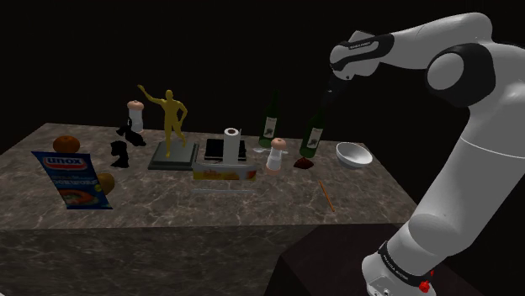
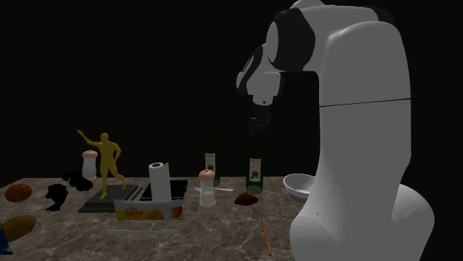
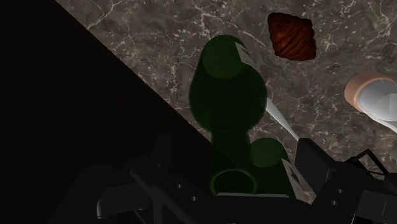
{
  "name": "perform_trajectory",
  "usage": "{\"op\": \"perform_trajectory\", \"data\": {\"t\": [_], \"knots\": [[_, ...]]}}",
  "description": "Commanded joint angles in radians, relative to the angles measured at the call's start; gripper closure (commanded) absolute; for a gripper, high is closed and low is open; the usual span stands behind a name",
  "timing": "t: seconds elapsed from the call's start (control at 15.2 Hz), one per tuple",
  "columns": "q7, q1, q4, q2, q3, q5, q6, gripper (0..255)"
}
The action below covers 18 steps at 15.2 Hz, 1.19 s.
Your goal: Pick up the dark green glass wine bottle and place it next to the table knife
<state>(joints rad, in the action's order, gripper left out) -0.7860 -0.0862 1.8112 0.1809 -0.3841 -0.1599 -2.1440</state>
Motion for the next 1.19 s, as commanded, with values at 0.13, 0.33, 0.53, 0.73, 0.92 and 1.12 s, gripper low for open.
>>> {"op": "perform_trajectory", "data": {"t": [0.13,0.33,0.53,0.73,0.92,1.12], "knots": [[0.000,0.000,0.002,0.000,0.000,0.000,-0.002,0],[0.000,0.000,0.002,0.000,0.000,0.000,-0.002,255],[0.000,0.000,0.002,0.000,0.000,0.000,-0.002,255],[0.000,0.000,0.001,0.000,0.000,0.000,-0.002,255],[0.003,0.001,-0.008,-0.003,0.000,0.002,0.010,255],[0.009,0.001,-0.037,-0.012,-0.002,0.009,0.048,255]]}}
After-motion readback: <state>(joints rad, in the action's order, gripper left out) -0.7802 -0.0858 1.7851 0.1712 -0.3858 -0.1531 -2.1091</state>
